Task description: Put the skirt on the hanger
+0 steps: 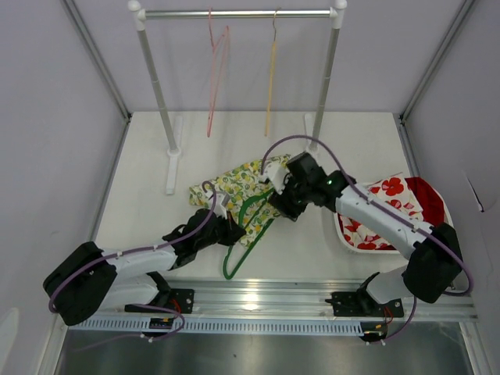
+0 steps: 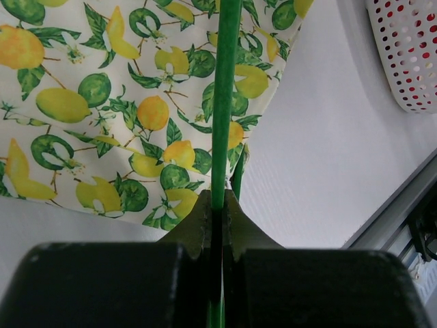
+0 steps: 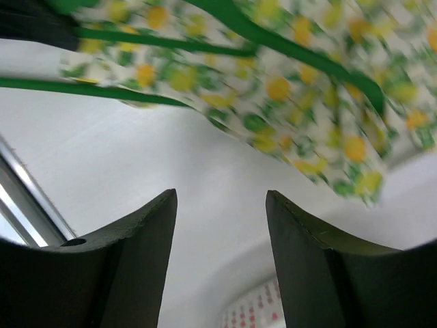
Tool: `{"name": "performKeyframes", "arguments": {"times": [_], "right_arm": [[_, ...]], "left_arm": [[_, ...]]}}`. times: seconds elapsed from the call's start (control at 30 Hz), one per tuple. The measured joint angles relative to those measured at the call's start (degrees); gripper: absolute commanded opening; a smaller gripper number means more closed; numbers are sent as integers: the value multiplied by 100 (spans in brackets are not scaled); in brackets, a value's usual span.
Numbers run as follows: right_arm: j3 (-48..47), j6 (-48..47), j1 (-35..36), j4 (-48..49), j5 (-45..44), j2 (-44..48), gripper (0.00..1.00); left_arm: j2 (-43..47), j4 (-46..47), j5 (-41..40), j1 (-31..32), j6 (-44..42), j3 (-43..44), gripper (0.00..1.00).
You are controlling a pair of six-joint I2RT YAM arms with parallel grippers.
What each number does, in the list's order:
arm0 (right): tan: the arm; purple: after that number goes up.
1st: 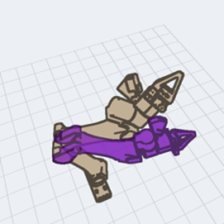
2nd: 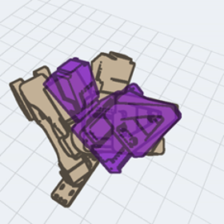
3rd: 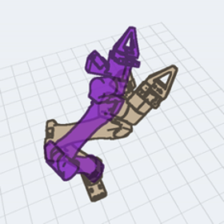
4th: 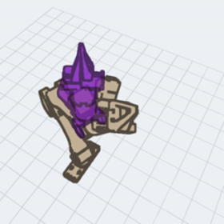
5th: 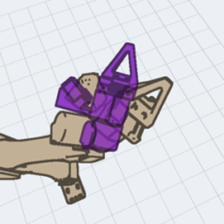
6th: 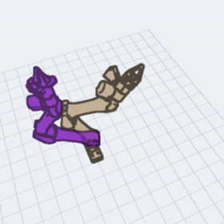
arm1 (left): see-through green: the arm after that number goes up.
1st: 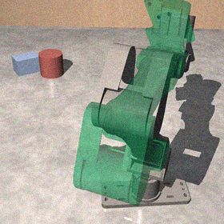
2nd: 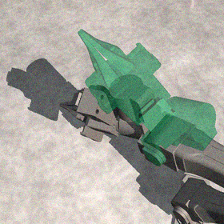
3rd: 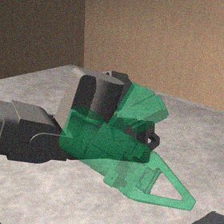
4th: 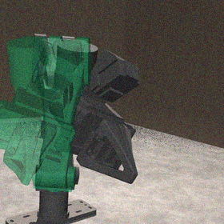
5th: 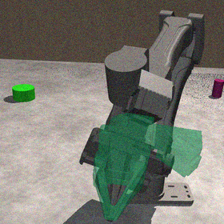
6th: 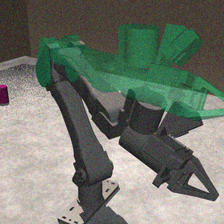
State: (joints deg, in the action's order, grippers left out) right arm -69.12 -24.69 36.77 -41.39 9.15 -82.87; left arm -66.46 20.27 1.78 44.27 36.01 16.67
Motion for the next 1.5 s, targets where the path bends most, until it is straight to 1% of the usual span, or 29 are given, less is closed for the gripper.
{"name": "performKeyframes", "arguments": {"times": [0.1,0.2,0.33,0.5,0.53,0.63,0.83,1.1,1.17,1.2,1.3,1.4,1.5], "right_arm": [[468,-131,813,529,133,116,60],[999,-262,1128,935,146,61,60],[1628,-435,1147,1458,55,42,58],[2223,-629,1141,2435,-164,44,55],[2299,-649,1141,2616,-219,44,50],[2463,-699,1163,3132,-387,44,41],[2767,-802,1207,4155,-662,-24,40],[2804,-859,1241,4784,-787,-468,41],[2813,-863,1259,4907,-822,-522,36],[2830,-866,1263,4986,-828,-531,28],[2896,-892,1276,5171,-896,-544,12],[2938,-907,1268,5254,-955,-553,6],[2946,-903,1217,5213,-938,-531,4]], "left_arm": [[-44,48,24,0,0,7,0],[-83,72,52,-7,0,22,0],[-155,83,131,-22,0,66,0],[-170,94,184,-52,0,66,0],[-170,92,188,-55,0,66,0],[-170,87,197,-68,-2,66,0],[-170,-2,256,-85,-4,157,0],[-181,-46,291,-96,-11,166,0],[-208,-70,293,-98,-13,192,0],[-236,-70,295,-101,-15,205,0],[-339,-44,302,-136,-11,232,0],[-409,28,339,-177,-7,232,0],[-479,94,365,-210,-4,234,0]]}}
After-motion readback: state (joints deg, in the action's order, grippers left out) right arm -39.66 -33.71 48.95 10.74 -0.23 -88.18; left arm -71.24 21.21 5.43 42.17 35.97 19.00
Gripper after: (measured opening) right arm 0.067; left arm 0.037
